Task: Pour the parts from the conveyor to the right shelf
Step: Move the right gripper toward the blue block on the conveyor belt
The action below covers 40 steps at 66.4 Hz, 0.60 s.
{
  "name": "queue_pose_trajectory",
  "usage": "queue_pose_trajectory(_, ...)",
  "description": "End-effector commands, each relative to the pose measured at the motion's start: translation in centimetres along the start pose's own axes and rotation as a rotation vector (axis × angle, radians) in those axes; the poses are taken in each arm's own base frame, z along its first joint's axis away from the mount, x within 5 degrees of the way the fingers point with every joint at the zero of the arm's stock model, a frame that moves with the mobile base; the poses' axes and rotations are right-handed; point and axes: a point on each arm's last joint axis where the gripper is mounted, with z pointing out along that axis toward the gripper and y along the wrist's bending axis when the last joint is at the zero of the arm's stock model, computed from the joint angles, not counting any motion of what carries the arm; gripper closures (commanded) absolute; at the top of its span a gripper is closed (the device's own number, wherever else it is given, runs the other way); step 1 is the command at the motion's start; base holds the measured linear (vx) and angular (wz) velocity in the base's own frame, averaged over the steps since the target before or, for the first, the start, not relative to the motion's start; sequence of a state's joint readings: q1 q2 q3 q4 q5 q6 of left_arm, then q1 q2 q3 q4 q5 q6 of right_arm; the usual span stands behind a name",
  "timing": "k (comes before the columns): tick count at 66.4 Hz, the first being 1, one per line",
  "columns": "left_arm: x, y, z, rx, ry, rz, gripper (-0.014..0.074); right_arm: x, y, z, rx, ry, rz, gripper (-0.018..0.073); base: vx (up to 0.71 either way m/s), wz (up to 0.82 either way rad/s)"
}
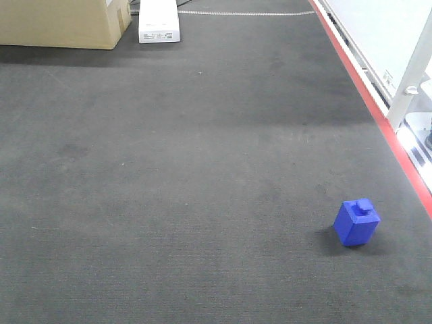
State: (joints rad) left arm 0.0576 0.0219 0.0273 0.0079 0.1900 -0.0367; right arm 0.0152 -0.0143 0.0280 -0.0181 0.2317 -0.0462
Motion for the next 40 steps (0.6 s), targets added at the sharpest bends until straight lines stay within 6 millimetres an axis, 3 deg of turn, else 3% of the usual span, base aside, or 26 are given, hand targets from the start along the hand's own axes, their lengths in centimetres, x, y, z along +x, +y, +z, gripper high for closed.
queue_pose_trajectory(1, -1.22, -0.06, -0.06, 0.006, -0.077, -0.016, 0.0602, -0.39, -0.07, -0.01, 0.012, -0.071, -0.006, 0.0568, 0.00, 0.00)
queue_pose_trajectory(40, -1.22, -0.06, -0.06, 0.006, -0.077, -0.016, 0.0602, -0.39, -0.07, -0.01, 0.012, -0.071, -0.006, 0.0568, 0.00, 0.00)
